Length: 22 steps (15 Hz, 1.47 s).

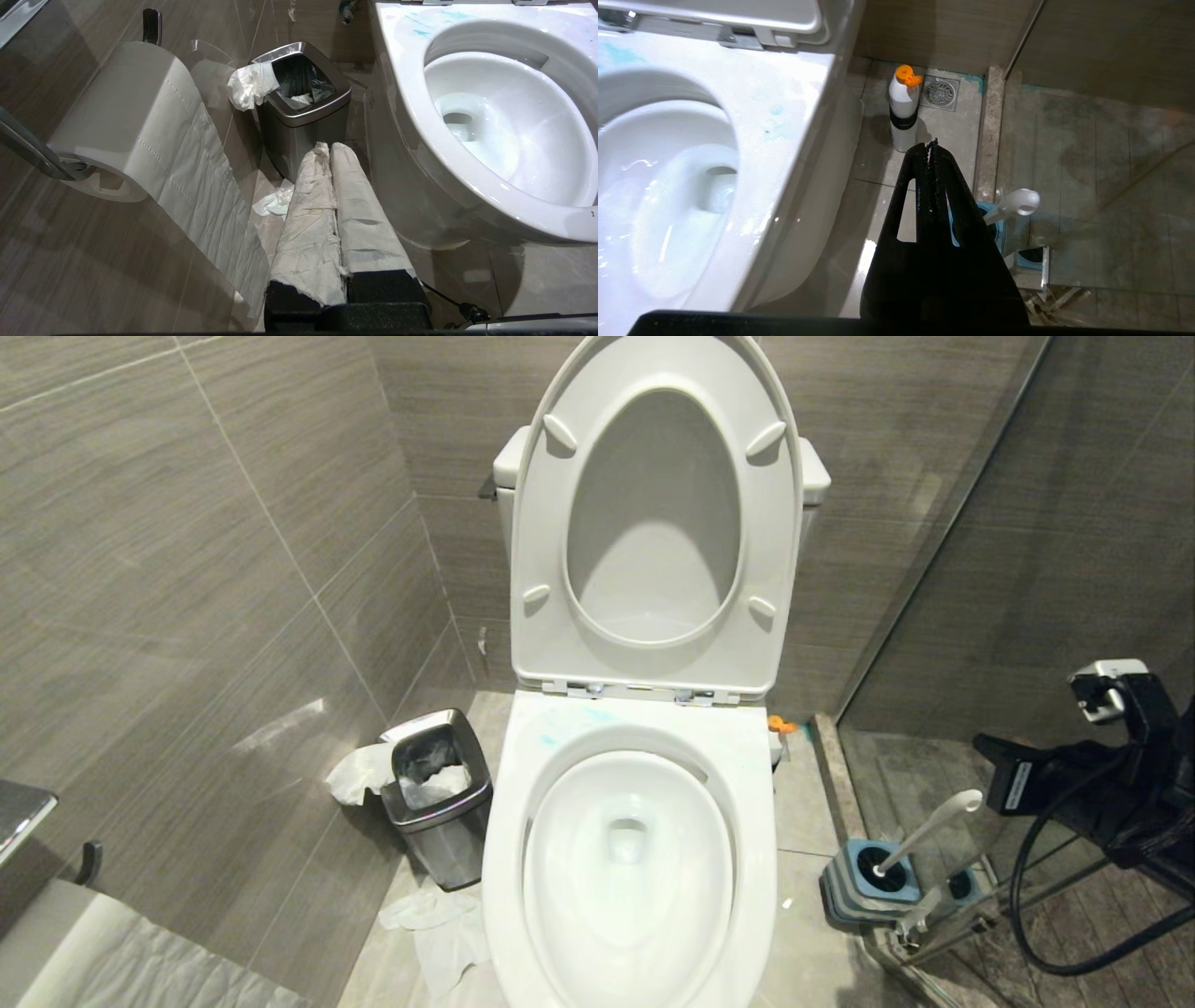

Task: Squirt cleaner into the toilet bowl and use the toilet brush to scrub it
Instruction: Pour in the cleaning agent

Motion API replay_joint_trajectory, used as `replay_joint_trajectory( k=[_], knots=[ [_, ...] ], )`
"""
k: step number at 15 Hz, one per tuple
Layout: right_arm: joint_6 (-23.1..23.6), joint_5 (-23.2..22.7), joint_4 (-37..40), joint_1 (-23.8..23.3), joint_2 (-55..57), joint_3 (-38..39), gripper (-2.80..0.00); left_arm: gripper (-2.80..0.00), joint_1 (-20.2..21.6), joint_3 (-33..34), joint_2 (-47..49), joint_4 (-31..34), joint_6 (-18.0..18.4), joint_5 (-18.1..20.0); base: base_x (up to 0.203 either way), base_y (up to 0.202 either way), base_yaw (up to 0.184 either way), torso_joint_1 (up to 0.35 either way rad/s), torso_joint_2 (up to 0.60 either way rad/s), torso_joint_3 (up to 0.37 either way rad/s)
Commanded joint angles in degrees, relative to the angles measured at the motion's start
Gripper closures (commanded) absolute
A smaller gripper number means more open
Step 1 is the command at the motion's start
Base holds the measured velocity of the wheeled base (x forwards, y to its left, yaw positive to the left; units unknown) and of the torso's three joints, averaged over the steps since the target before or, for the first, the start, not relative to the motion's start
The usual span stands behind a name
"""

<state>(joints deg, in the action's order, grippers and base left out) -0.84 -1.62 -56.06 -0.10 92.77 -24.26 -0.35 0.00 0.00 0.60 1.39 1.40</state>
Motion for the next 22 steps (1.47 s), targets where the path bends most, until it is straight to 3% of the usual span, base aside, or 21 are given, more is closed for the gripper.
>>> replay_joint_trajectory(
  k=[1,3,6,22],
  knots=[
    [-0.06,0.31,-12.77,0.01,12.03,3.24,0.00,0.00,0.00,0.00,0.02,0.02,0.02,0.00,0.000,0.000,0.000,0.000,0.00,0.000],
    [-0.06,0.85,-23.81,0.01,20.58,4.77,0.00,0.00,0.00,0.02,0.02,0.02,0.02,0.00,0.000,0.000,0.000,0.000,0.00,0.000],
    [-0.14,3.78,-31.56,0.01,27.44,6.30,0.00,0.00,0.00,0.08,0.08,0.02,0.02,0.00,0.000,0.000,0.000,0.000,0.00,0.000],
    [-3.47,7.25,-31.60,-0.08,33.66,3.47,0.00,0.00,0.00,0.00,0.00,0.02,0.02,0.00,0.000,0.000,0.000,0.000,0.00,0.000]
  ],
)
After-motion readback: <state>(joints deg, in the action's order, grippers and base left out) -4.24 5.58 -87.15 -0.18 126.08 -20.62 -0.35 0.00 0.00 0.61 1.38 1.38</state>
